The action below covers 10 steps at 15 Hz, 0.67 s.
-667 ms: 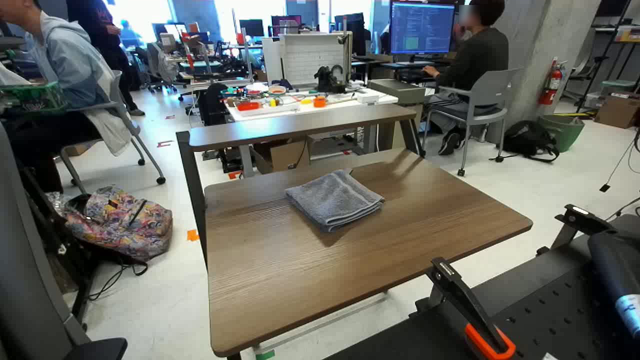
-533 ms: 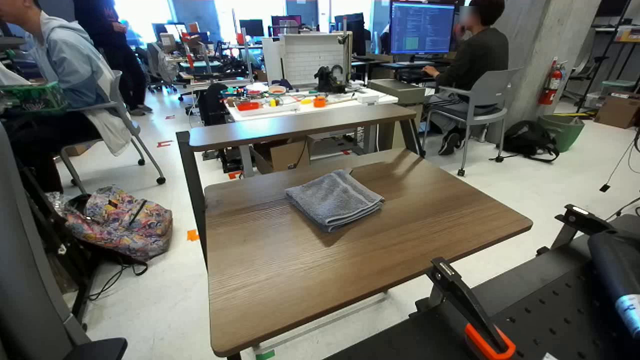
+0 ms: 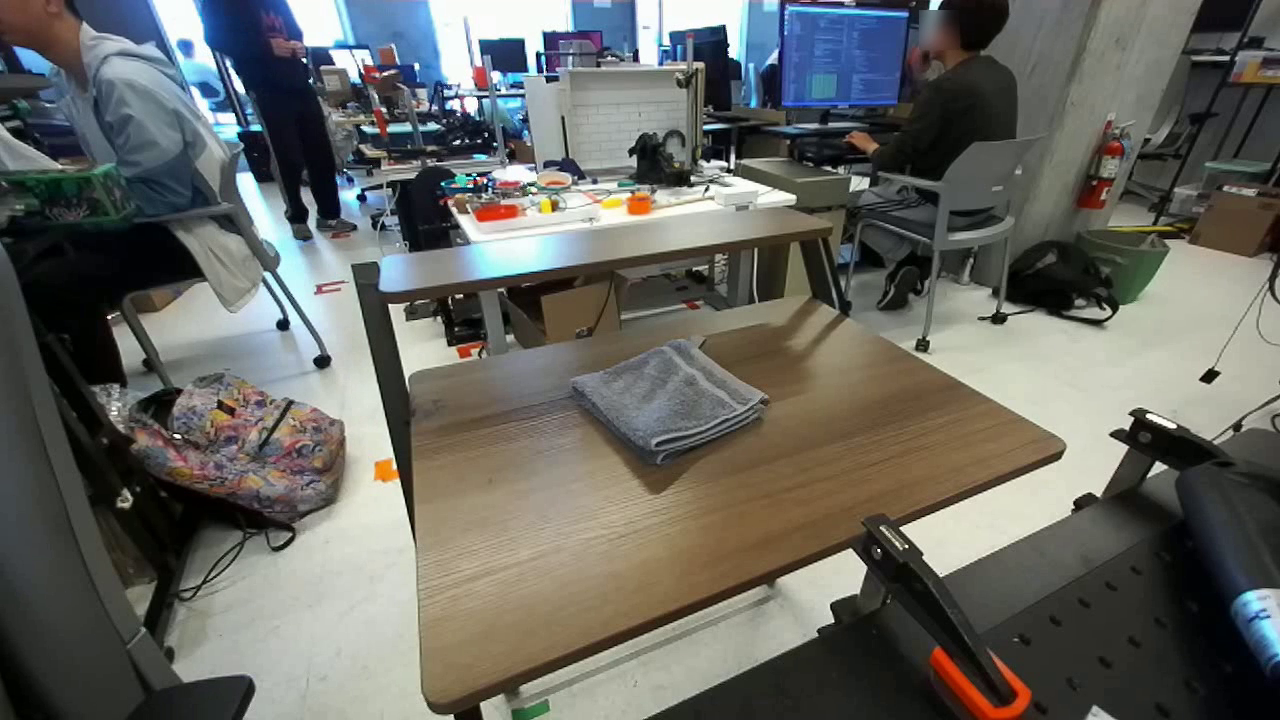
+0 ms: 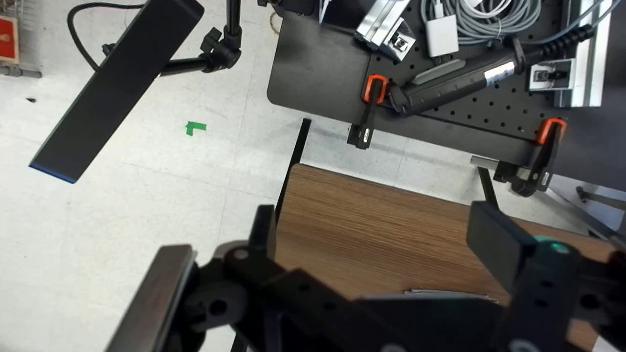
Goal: Move the towel to the right
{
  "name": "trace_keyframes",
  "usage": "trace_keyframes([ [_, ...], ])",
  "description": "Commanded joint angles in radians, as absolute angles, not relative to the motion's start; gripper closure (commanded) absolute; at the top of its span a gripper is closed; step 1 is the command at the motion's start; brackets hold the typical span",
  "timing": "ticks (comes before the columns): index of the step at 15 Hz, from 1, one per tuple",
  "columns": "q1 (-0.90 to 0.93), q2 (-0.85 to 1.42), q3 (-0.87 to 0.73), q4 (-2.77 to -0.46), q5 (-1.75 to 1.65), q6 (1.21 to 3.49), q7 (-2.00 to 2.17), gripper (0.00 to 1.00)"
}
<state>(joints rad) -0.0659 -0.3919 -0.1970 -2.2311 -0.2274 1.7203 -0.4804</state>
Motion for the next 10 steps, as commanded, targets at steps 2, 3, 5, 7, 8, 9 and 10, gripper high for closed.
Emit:
trace_keyframes([
  [2,-0.037,-0.376,-0.136,-2.346,-0.251,1.855,-0.419,0.0],
  [3,-0.029,-0.372,-0.122,-2.373,-0.247,1.895,-0.404,0.0],
  [5,-0.007,-0.348,-0.099,-2.418,-0.226,2.0,-0.379,0.0],
  [7,0.021,-0.294,-0.07,-2.441,-0.208,2.107,-0.352,0.0],
  [8,0.038,-0.248,-0.055,-2.437,-0.196,2.142,-0.348,0.0],
  [9,0.053,-0.216,-0.04,-2.438,-0.185,2.183,-0.337,0.0],
  [10,0.068,-0.161,-0.026,-2.422,-0.167,2.234,-0.326,0.0],
])
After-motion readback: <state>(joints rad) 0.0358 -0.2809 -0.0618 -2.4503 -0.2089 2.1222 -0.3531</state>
